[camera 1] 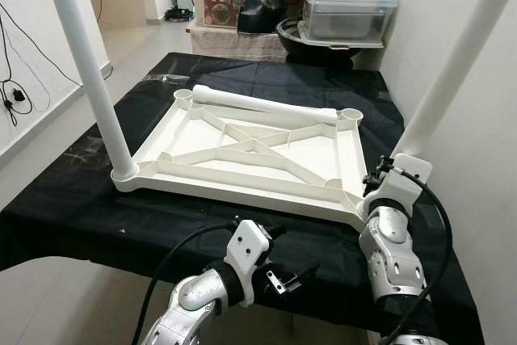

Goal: Building children table

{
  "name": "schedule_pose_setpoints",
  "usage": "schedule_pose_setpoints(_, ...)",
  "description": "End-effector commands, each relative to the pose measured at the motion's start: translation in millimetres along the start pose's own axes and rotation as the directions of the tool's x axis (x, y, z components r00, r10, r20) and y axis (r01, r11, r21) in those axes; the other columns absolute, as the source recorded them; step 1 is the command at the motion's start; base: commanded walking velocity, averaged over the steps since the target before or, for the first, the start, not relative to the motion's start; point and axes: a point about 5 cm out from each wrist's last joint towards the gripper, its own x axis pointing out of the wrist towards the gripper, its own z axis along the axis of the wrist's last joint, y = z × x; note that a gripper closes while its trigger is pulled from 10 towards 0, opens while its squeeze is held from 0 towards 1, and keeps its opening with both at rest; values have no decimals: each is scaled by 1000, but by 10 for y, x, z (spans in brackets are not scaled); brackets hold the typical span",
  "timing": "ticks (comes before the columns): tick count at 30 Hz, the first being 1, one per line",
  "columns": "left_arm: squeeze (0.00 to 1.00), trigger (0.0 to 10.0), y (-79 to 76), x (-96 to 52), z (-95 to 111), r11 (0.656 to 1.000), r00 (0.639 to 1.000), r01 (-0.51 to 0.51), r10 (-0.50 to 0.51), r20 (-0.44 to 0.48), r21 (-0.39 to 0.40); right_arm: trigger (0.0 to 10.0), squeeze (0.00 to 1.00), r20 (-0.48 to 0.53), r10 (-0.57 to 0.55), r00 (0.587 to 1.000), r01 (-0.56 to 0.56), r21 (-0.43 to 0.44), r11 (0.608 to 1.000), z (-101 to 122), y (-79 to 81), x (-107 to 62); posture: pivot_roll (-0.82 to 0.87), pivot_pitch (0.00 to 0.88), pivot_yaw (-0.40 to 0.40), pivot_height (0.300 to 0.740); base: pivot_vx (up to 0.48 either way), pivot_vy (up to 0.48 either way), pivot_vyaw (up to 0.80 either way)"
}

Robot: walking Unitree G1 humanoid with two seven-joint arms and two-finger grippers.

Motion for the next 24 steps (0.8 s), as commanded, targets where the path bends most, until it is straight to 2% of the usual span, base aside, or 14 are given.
schedule_pose_setpoints(1,0,10000,-2,-6,-33,1000,1000,5,-5,-20,-1,10000,263,32,207,978,-209,106,972,96,60,66,197,0,-63,740,0,0,0)
schedule_pose_setpoints(2,0,10000,0,-6,-34,1000,1000,5,-5,-20,0,10000,263,59,319,946,-324,152,934,183,65,99,197,0,-63,740,0,0,0)
schedule_pose_setpoints(3,0,10000,-1,-4,-35,1000,1000,5,-5,-20,-1,10000,0,72,453,888,-459,135,878,274,36,114,193,0,-61,740,0,0,0)
schedule_pose_setpoints(7,0,10000,-9,2,-38,1000,1000,9,-9,-20,-2,10000,0,9,735,678,-734,69,676,376,-4,-21,191,0,-62,740,0,0,0)
schedule_pose_setpoints(8,0,10000,-10,3,-38,1000,1000,10,-10,-20,-2,10000,0,-21,811,585,-809,57,585,384,8,-118,191,0,-62,740,0,0,0)
schedule_pose_setpoints(9,0,10000,-10,3,-38,1000,1000,10,-10,-20,-2,10000,0,-21,811,585,-809,57,585,384,8,-118,191,0,-62,740,0,0,0)
schedule_pose_setpoints(10,0,10000,-12,4,-38,1000,1000,11,-11,-19,-2,10000,0,-52,872,487,-870,60,490,386,28,-218,191,0,-62,740,0,0,0)
schedule_pose_setpoints(11,0,10000,-12,4,-38,1000,1000,11,-11,-19,-2,10000,0,-52,872,487,-870,60,490,386,28,-218,191,0,-62,740,0,0,0)
schedule_pose_setpoints(13,0,10000,-11,11,-39,1000,1000,12,-12,-19,-1,10000,0,-136,955,263,-960,61,273,338,92,-429,196,0,-67,740,0,0,0)
schedule_pose_setpoints(14,0,10000,-11,11,-39,1000,1000,12,-12,-19,-1,10000,0,-136,955,263,-960,61,273,338,92,-429,196,0,-67,740,0,0,0)
schedule_pose_setpoints(19,0,10000,-12,16,-38,1000,1000,13,-13,-18,1,10000,0,-222,973,58,-995,67,75,200,303,-490,196,0,-67,740,0,0,0)
schedule_pose_setpoints(21,0,10000,-12,16,-38,1000,1000,13,-13,-18,1,10000,0,-222,974,45,-996,71,62,191,321,-479,196,0,-67,740,0,0,0)
schedule_pose_setpoints(22,0,10000,-11,15,-37,1000,1000,13,-13,-18,2,0,0,-231,969,90,-994,40,102,167,350,-422,196,0,-67,740,0,0,0)
schedule_pose_setpoints(24,0,10000,-10,14,-37,1000,1000,13,-13,-18,3,0,0,-239,940,245,-969,-45,242,130,378,-271,196,0,-67,740,0,0,0)
